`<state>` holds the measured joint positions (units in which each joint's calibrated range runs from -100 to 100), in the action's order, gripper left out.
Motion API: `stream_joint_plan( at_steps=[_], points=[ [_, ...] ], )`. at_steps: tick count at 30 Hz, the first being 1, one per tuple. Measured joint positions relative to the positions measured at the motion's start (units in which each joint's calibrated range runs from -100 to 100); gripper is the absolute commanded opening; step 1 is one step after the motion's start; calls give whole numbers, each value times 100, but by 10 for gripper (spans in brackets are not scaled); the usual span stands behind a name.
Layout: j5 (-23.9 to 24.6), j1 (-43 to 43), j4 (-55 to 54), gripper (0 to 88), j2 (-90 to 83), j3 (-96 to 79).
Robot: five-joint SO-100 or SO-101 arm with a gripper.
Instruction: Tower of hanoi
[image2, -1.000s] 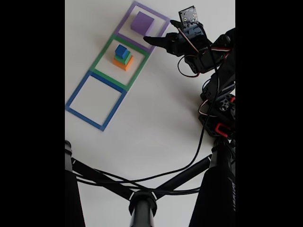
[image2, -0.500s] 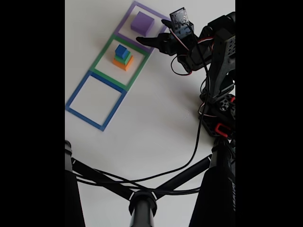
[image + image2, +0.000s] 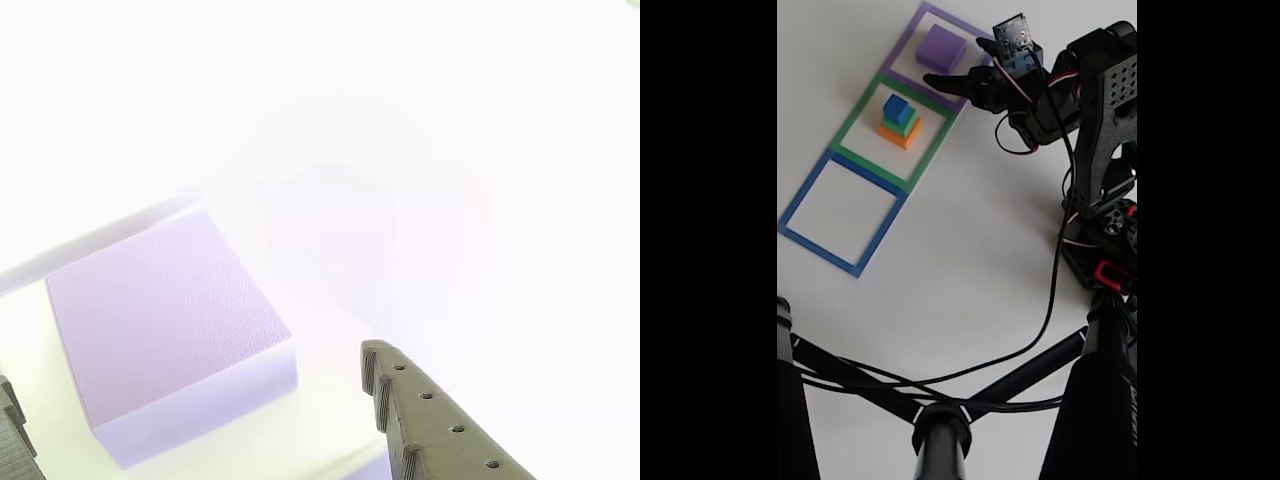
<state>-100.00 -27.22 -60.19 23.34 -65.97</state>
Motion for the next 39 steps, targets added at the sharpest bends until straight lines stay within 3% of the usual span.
stream_joint_plan(
  at_steps=[15, 39],
  points=[
    [0, 254, -80, 401, 363, 418],
    [0, 262, -96, 180, 456, 426]
  ],
)
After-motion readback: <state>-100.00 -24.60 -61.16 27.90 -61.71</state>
